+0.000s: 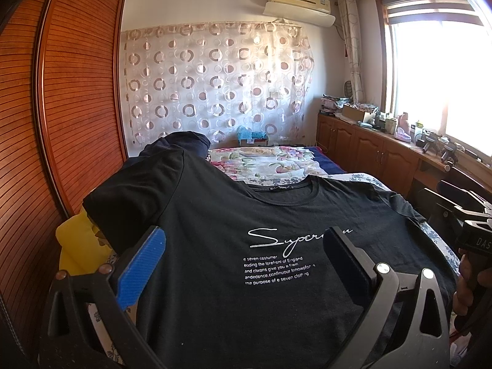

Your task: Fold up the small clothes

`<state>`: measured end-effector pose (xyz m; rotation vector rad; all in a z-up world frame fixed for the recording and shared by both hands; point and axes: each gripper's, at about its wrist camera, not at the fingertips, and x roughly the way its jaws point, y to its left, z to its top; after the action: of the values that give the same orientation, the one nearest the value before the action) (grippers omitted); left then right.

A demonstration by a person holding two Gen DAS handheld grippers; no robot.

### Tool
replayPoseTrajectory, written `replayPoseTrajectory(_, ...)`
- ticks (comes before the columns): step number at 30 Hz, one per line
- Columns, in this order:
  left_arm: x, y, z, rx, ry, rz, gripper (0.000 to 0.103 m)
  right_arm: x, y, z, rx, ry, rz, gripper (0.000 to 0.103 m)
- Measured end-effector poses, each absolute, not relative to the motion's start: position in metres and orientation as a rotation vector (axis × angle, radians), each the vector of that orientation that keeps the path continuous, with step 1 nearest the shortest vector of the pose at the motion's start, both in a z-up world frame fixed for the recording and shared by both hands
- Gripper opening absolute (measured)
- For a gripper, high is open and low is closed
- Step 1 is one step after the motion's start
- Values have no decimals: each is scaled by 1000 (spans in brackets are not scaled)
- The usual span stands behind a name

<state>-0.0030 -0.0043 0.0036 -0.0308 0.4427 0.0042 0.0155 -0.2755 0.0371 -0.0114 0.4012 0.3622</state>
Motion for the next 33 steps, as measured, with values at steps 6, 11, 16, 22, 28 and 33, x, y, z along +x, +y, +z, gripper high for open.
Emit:
replayPoseTrajectory(6,-3,-4,3,-30,442,5,103,15,-276,37,-10,402,362,103)
replayPoseTrajectory(11,-3,-4,3,-30,442,5,103,16,-276,37,-12,402,364,103)
replayPoseTrajectory(16,-4,-6,5,-32,446,7,103,18,-276,35,-15,416,384,103)
replayPoseTrajectory(22,2,2,0,-18,474,24,103,25,-269,21,-34,448,426,103)
replayPoseTrajectory(28,11,29,-8,-30,509,34,103,34,-261,7,-51,490,462,103)
replayPoseTrajectory(33,21,59,-10,-32,510,65,103,54,-245,-10,-69,562,511,103)
